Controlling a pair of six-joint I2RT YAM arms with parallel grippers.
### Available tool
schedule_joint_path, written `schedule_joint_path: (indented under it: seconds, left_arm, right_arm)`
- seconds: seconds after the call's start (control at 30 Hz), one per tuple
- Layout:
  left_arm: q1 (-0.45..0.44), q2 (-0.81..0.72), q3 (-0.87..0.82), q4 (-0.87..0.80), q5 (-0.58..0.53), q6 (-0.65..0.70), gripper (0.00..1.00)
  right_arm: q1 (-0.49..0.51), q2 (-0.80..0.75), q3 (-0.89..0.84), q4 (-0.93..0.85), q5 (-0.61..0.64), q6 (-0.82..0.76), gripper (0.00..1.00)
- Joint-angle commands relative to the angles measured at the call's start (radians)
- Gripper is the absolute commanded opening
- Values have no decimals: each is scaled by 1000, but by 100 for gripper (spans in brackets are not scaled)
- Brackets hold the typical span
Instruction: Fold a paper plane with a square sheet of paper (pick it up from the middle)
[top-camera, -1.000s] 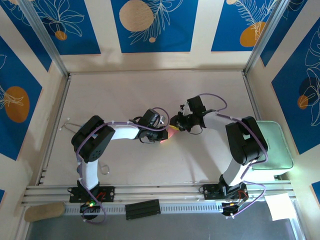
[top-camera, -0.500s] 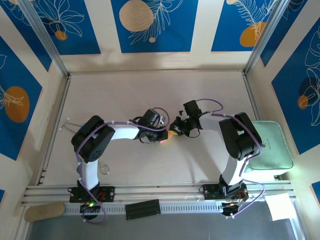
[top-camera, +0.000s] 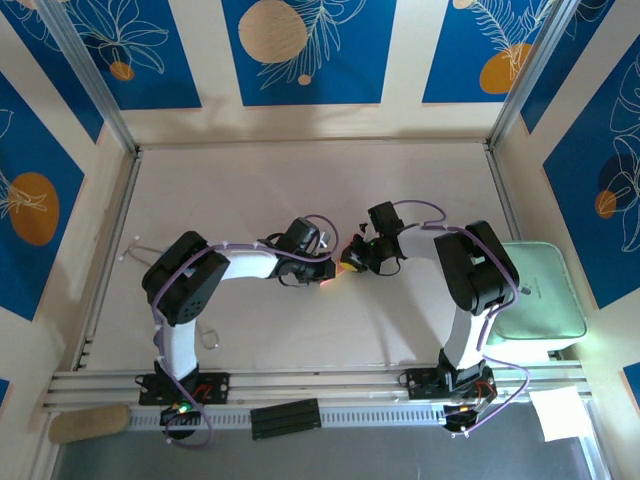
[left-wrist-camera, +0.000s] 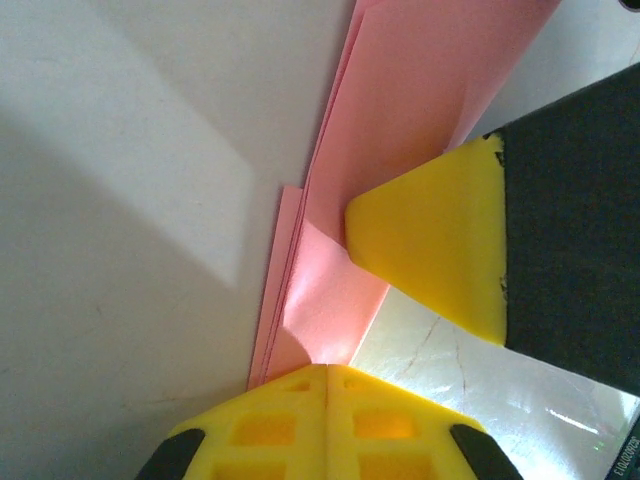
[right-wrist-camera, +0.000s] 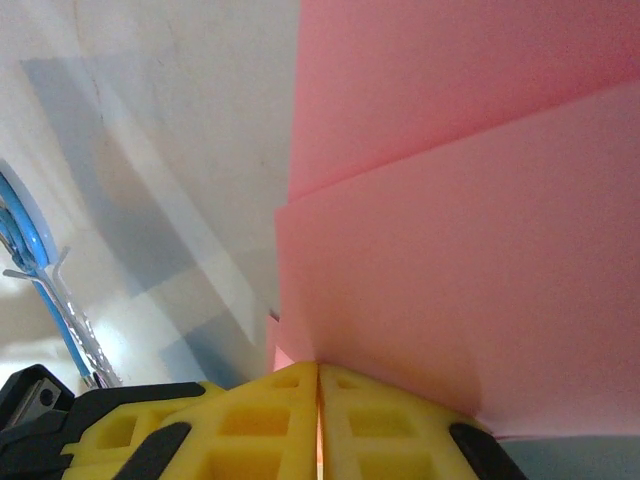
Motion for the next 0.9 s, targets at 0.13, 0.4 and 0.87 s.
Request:
schedule_joint_path:
  seconds: [0.13, 0.4, 0.87]
  left_arm:
    - [-4, -48, -22, -111, 18, 33, 8]
    - [-7, -77, -1, -124, 49, 40, 14]
    - [-22, -44, 40, -158, 33, 61, 15]
  right_arm:
    - [-2, 51, -17, -39, 52, -22, 10]
    - [2, 57, -9, -49, 50, -21, 11]
    - [4, 76, 16, -109, 77, -22, 10]
